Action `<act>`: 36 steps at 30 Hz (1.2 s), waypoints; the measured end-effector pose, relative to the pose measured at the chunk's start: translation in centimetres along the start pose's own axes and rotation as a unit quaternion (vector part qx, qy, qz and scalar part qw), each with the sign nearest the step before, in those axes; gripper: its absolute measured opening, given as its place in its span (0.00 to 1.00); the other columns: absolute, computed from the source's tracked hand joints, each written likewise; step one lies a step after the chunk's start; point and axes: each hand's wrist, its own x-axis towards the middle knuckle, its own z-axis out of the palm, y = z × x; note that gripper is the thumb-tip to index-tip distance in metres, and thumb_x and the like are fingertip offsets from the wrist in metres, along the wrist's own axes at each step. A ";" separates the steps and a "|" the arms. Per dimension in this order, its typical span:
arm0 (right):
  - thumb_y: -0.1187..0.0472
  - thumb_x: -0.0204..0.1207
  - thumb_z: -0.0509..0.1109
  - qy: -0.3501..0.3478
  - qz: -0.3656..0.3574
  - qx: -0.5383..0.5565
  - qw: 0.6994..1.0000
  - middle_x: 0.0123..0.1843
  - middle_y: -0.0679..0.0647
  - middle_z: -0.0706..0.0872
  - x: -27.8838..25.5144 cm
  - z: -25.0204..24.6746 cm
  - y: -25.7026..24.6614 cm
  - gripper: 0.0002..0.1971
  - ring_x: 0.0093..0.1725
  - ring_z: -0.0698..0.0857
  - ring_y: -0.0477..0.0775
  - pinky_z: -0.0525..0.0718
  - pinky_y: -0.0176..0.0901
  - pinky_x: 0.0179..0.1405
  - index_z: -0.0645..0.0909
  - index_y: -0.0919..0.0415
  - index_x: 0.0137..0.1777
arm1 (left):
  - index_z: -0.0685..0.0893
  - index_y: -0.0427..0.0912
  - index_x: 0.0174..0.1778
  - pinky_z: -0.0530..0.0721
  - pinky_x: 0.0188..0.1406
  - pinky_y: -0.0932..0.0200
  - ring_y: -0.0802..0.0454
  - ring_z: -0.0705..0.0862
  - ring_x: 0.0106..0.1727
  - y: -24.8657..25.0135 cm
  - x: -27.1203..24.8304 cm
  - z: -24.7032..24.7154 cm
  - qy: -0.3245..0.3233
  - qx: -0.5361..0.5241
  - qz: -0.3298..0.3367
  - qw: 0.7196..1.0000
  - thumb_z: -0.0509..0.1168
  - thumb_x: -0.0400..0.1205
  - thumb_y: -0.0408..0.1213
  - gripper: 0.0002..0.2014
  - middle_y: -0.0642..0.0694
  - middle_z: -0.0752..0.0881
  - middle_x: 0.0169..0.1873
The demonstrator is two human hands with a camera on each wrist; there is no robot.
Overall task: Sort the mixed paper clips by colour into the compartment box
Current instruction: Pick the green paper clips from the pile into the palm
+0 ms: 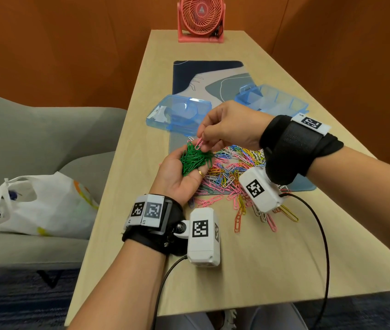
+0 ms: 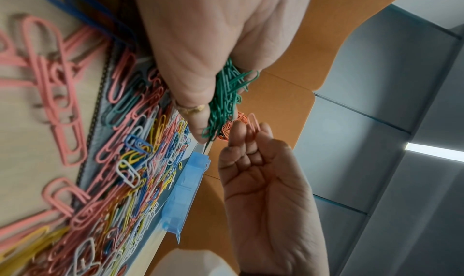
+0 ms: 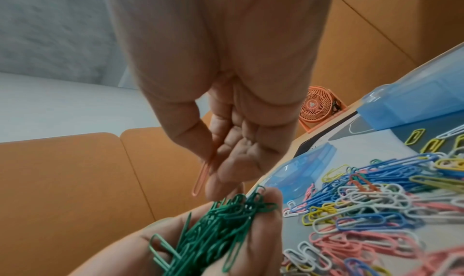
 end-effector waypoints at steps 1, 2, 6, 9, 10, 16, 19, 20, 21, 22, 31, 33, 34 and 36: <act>0.73 0.78 0.64 -0.002 0.001 0.004 1.000 0.48 0.70 0.87 0.0 0.0 0.1 0.04 0.35 0.88 0.51 0.86 0.34 0.31 0.80 0.68 0.46 | 0.80 0.31 0.44 0.77 0.62 0.46 0.47 0.79 0.42 0.0 0.0 -0.1 0.000 0.008 0.002 1.000 0.51 0.84 0.31 0.13 0.37 0.84 0.33; 0.73 0.78 0.64 -0.003 0.001 0.009 1.000 0.48 0.70 0.87 0.1 0.0 0.2 0.04 0.35 0.88 0.51 0.87 0.34 0.32 0.80 0.68 0.46 | 0.80 0.32 0.44 0.79 0.59 0.47 0.47 0.80 0.42 -0.1 0.0 -0.1 0.001 0.015 0.005 1.000 0.51 0.84 0.31 0.13 0.37 0.85 0.33; 0.76 0.76 0.64 0.019 -0.006 0.029 0.999 0.40 0.68 0.86 0.4 -0.6 0.4 0.05 0.32 0.88 0.50 0.90 0.40 0.37 0.80 0.68 0.43 | 0.81 0.33 0.43 0.87 0.43 0.49 0.43 0.83 0.44 -0.1 0.1 0.0 0.021 0.028 0.008 0.999 0.53 0.85 0.32 0.13 0.36 0.86 0.37; 0.74 0.76 0.64 0.086 -0.001 0.043 0.995 0.32 0.60 0.82 0.8 -2.2 0.3 0.07 0.29 0.86 0.48 0.88 0.38 0.32 0.79 0.65 0.40 | 0.80 0.32 0.43 0.88 0.37 0.51 0.41 0.83 0.44 -0.1 -0.1 0.1 0.032 0.036 0.006 0.999 0.52 0.85 0.32 0.13 0.34 0.82 0.43; 0.73 0.77 0.64 0.111 0.004 0.031 0.993 0.31 0.58 0.81 0.9 -2.9 0.4 0.07 0.29 0.86 0.48 0.86 0.36 0.29 0.79 0.64 0.40 | 0.80 0.33 0.43 0.88 0.37 0.51 0.41 0.82 0.44 -0.2 -0.1 0.1 0.032 0.038 0.006 0.999 0.52 0.86 0.33 0.13 0.34 0.81 0.44; 0.76 0.76 0.65 0.091 0.062 -0.104 0.989 0.34 0.59 0.84 0.9 -5.0 2.5 0.11 0.33 0.85 0.52 0.86 0.38 0.29 0.83 0.61 0.42 | 0.80 0.33 0.42 0.87 0.41 0.51 0.42 0.84 0.42 0.1 -0.1 0.1 0.031 0.043 0.027 0.998 0.51 0.86 0.32 0.14 0.36 0.83 0.40; 0.77 0.75 0.69 0.066 0.084 -0.119 0.987 0.34 0.60 0.85 0.6 -4.7 3.7 0.07 0.31 0.86 0.52 0.89 0.40 0.35 0.84 0.65 0.43 | 0.80 0.33 0.43 0.87 0.43 0.50 0.41 0.84 0.43 0.3 -0.2 0.0 0.036 0.038 0.031 0.998 0.50 0.87 0.33 0.15 0.36 0.83 0.42; 0.76 0.75 0.70 0.061 0.091 -0.129 0.986 0.34 0.60 0.86 0.4 -4.7 4.0 0.07 0.31 0.86 0.52 0.90 0.41 0.38 0.84 0.65 0.44 | 0.80 0.33 0.43 0.88 0.41 0.50 0.41 0.84 0.43 0.3 -0.2 0.0 0.037 0.037 0.031 0.998 0.50 0.87 0.33 0.15 0.35 0.82 0.43; 0.75 0.75 0.69 0.057 0.099 -0.142 0.983 0.35 0.59 0.87 0.3 -4.7 4.2 0.08 0.33 0.87 0.53 0.90 0.43 0.40 0.85 0.63 0.43 | 0.80 0.33 0.43 0.88 0.40 0.49 0.40 0.85 0.43 0.2 -0.1 0.1 0.037 0.036 0.031 0.998 0.50 0.87 0.33 0.15 0.35 0.83 0.43; 0.75 0.76 0.68 0.057 0.112 -0.157 0.980 0.35 0.59 0.87 0.3 -4.7 4.4 0.09 0.34 0.87 0.54 0.89 0.44 0.43 0.85 0.62 0.43 | 0.80 0.33 0.43 0.88 0.40 0.47 0.40 0.86 0.42 0.2 -0.2 0.0 0.039 0.032 0.031 0.998 0.51 0.87 0.33 0.15 0.35 0.83 0.42; 0.67 0.83 0.53 0.193 0.167 -0.358 0.898 0.47 0.68 0.77 0.6 -9.5 4.9 0.16 0.46 0.74 0.61 0.69 0.42 0.32 0.71 0.69 0.33 | 0.81 0.33 0.43 0.86 0.46 0.45 0.42 0.89 0.36 -1.2 -0.3 1.0 0.022 0.052 0.011 0.998 0.52 0.86 0.32 0.14 0.34 0.87 0.36; 0.65 0.84 0.55 0.205 0.184 -0.374 0.886 0.45 0.65 0.74 0.9 -9.9 5.5 0.17 0.45 0.73 0.61 0.69 0.43 0.38 0.68 0.67 0.32 | 0.82 0.33 0.43 0.86 0.45 0.46 0.41 0.88 0.39 -1.3 -0.3 1.3 0.024 0.064 0.012 0.998 0.52 0.86 0.32 0.14 0.34 0.87 0.38; 0.63 0.83 0.57 0.204 0.191 -0.390 0.877 0.44 0.64 0.75 1.1 -9.9 5.9 0.15 0.44 0.74 0.62 0.70 0.43 0.40 0.70 0.67 0.34 | 0.82 0.32 0.44 0.85 0.46 0.45 0.41 0.88 0.41 -1.3 -0.3 1.4 0.024 0.065 0.012 0.998 0.52 0.86 0.32 0.14 0.33 0.86 0.39; 0.63 0.80 0.63 0.197 0.207 -0.417 0.863 0.37 0.61 0.77 1.7 -9.9 7.0 0.14 0.41 0.77 0.62 0.73 0.44 0.37 0.70 0.66 0.32 | 0.81 0.32 0.44 0.85 0.47 0.45 0.40 0.86 0.44 -1.3 -0.4 1.5 0.020 0.064 0.013 0.998 0.52 0.86 0.32 0.14 0.34 0.86 0.40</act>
